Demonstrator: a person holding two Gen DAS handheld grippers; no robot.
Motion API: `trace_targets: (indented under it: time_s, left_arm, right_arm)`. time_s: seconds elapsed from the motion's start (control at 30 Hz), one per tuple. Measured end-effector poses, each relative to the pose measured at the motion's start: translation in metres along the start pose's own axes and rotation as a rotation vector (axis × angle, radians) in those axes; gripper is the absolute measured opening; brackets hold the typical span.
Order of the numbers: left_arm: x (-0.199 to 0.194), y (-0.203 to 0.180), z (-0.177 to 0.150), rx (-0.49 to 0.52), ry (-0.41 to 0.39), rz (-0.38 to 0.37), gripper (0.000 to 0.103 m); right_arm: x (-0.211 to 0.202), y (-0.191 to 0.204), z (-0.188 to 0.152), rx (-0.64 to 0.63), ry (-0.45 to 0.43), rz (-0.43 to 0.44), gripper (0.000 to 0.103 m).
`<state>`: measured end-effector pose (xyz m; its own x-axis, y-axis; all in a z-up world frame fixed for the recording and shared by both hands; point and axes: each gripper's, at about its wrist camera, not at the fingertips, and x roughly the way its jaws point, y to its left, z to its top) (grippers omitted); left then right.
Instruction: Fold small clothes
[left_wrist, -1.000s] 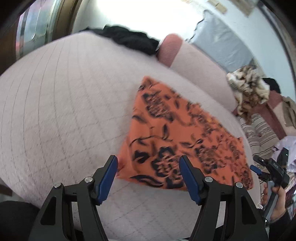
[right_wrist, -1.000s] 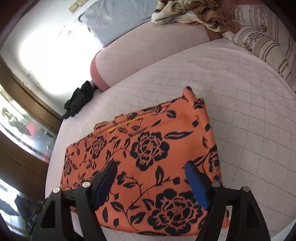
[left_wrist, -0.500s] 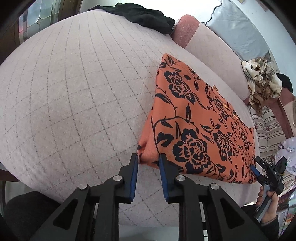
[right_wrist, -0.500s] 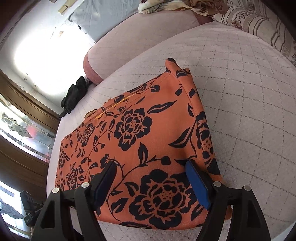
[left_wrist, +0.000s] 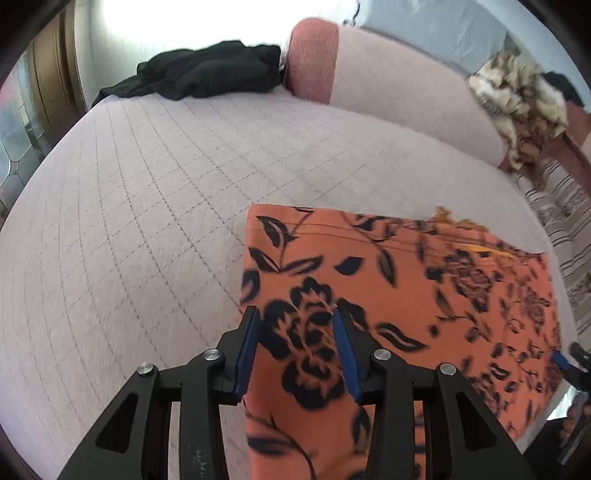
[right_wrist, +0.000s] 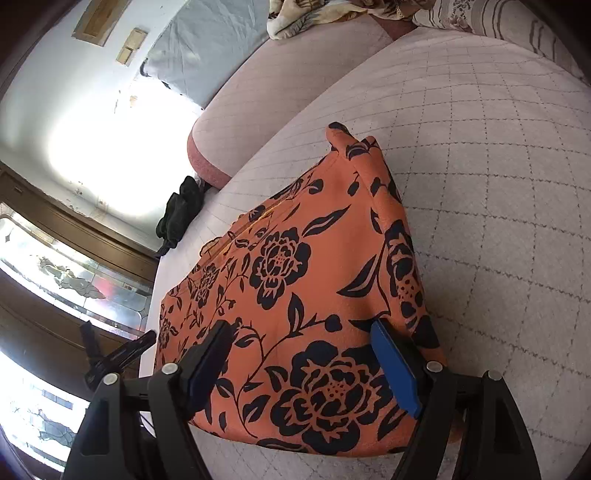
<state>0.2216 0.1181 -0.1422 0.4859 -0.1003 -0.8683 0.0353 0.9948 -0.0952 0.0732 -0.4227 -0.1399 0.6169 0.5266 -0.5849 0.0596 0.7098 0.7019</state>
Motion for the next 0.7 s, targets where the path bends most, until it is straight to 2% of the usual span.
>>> trace_targets:
  time_s: [0.03, 0.1, 0.23, 0.3, 0.4, 0.5, 0.57, 0.6, 0.63, 0.7]
  left_arm:
    - [0.017, 0.005, 0.010, 0.001, 0.037, 0.049, 0.045]
    - [0.030, 0.023, 0.031, -0.085, 0.040, 0.026, 0.046]
    - [0.018, 0.036, 0.054, -0.125, -0.011, 0.171, 0.045]
    - [0.000, 0.037, 0.048, -0.136, -0.051, 0.145, 0.045]
    - [-0.039, 0.022, 0.023, -0.090, -0.139, 0.121, 0.045]
    - [-0.073, -0.002, -0.016, -0.053, -0.186, 0.058, 0.045]
    - [-0.086, -0.023, -0.043, -0.024, -0.195, 0.011, 0.047]
    - [-0.089, -0.034, -0.056, -0.019, -0.198, -0.001, 0.053]
    - [-0.091, -0.045, -0.068, -0.014, -0.196, -0.005, 0.058]
    - [-0.088, -0.062, -0.090, 0.010, -0.182, -0.011, 0.059]
  right_arm:
    - [0.000, -0.001, 0.000, 0.000, 0.002, 0.007, 0.080]
    - [-0.001, -0.004, 0.001, 0.005, 0.006, 0.021, 0.080]
    - [0.000, -0.005, 0.002, 0.011, 0.009, 0.025, 0.081]
    - [0.002, -0.004, 0.002, 0.006, 0.010, 0.025, 0.082]
    - [0.001, -0.004, 0.002, 0.001, 0.007, 0.024, 0.083]
    - [0.000, -0.004, 0.001, -0.002, 0.001, 0.026, 0.083]
    - [0.000, -0.004, 0.000, -0.003, -0.002, 0.027, 0.082]
    - [0.000, -0.004, 0.000, -0.001, -0.004, 0.028, 0.082]
    - [0.000, -0.004, -0.001, 0.002, -0.007, 0.029, 0.082]
    - [-0.003, -0.005, -0.003, 0.010, -0.013, 0.025, 0.082]
